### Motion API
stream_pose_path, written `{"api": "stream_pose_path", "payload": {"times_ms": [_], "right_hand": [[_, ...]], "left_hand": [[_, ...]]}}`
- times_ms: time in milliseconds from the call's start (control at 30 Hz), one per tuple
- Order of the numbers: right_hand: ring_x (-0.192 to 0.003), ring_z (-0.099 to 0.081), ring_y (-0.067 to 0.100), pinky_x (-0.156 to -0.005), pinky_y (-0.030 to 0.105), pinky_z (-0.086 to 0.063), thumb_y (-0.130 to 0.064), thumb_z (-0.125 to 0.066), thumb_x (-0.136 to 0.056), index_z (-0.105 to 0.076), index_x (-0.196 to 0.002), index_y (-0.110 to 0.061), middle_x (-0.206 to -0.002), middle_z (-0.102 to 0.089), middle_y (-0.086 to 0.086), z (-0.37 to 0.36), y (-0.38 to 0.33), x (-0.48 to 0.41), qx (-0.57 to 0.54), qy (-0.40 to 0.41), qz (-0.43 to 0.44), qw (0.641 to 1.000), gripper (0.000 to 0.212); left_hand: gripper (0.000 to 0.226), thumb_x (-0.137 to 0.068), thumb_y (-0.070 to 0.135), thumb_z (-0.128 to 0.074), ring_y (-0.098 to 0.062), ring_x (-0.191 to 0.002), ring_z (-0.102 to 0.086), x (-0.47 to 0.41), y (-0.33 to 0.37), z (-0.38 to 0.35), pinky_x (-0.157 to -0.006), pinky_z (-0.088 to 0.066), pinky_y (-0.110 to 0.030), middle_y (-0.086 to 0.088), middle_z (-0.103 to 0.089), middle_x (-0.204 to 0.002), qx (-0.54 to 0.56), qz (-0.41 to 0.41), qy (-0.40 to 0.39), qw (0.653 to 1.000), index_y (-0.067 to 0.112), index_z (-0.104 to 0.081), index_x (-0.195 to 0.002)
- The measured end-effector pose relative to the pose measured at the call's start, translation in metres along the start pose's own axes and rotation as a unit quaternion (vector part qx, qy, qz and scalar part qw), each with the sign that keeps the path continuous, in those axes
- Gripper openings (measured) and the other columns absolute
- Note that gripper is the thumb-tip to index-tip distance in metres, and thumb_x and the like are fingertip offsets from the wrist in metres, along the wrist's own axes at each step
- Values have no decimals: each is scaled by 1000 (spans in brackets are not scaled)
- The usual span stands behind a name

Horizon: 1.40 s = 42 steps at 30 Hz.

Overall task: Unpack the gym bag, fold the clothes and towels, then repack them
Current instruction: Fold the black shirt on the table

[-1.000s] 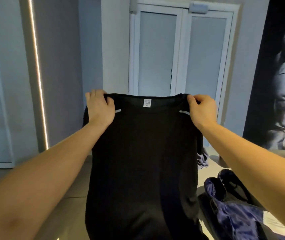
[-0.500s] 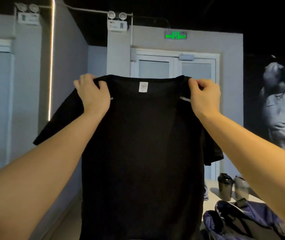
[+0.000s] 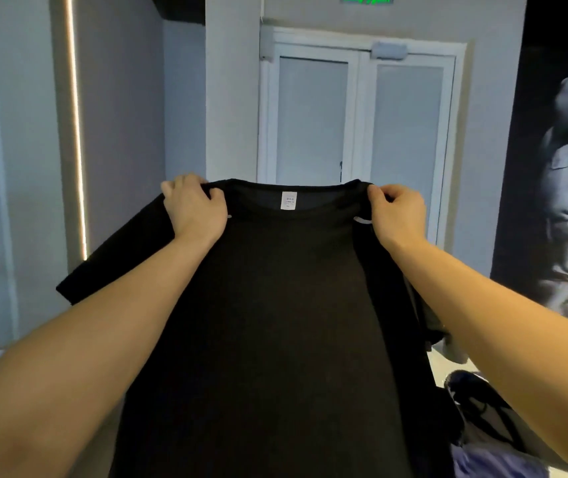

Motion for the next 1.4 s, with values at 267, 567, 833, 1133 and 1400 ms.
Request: {"api": "stream_pose_path", "payload": {"times_ms": [267,567,833,1133,1400], "right_hand": [[-82,-67,29,-75,38,-56,-30,-54,-102,-72,-91,2,-86,-72,17,-72,165,37,92,-73,-110,987,38],[-51,-45,18,-51,33,-33,-21,-56,-99,-53,-56,-8,-55,-51,8,-133,305,61,170,-104,-140,970,46],[-60,-51,22,-62,32,-35,-18,-56,-99,-64,-69,-3,-62,-55,7,-165,387,80,235,-151,-135,951,34],[-118,-56,33,-95,42,-50,-10,-59,-90,-48,-133,-13,-133,-55,13,-175,416,109,349,-372,-181,841,44],[-105,-61,36,-88,49,-55,-20,-59,-89,-59,-118,-10,-114,-63,12,-182,370,141,340,-393,-122,846,31]], "left_hand": [[25,-98,13,-50,-31,-121,-41,86,-132,-119,-106,-37,-38,-15,-59,-115,-73,46,-127,988,3,-62,-117],[28,-99,13,-46,-31,-127,-38,146,-229,-229,-111,-35,-40,-15,-58,-122,-139,95,-226,960,2,-59,-122],[30,-99,17,-49,-32,-127,-41,181,-275,-290,-107,-40,-43,-14,-59,-126,-220,99,-278,930,4,-59,-124],[34,-97,21,-54,-30,-104,-60,199,-292,-304,-87,-55,-47,-12,-61,-119,-253,154,-423,856,7,-55,-128],[43,-100,29,-51,-31,-132,-47,197,-278,-239,-113,-38,-45,-12,-57,-137,-256,64,-360,895,9,-55,-137]]}}
Point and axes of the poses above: each hand's wrist, its own x-axis away from the middle knuckle, its own z-axis out of the back of the hand, y = z × x, the point moved 1 cm from there along -x, towards the middle knuckle
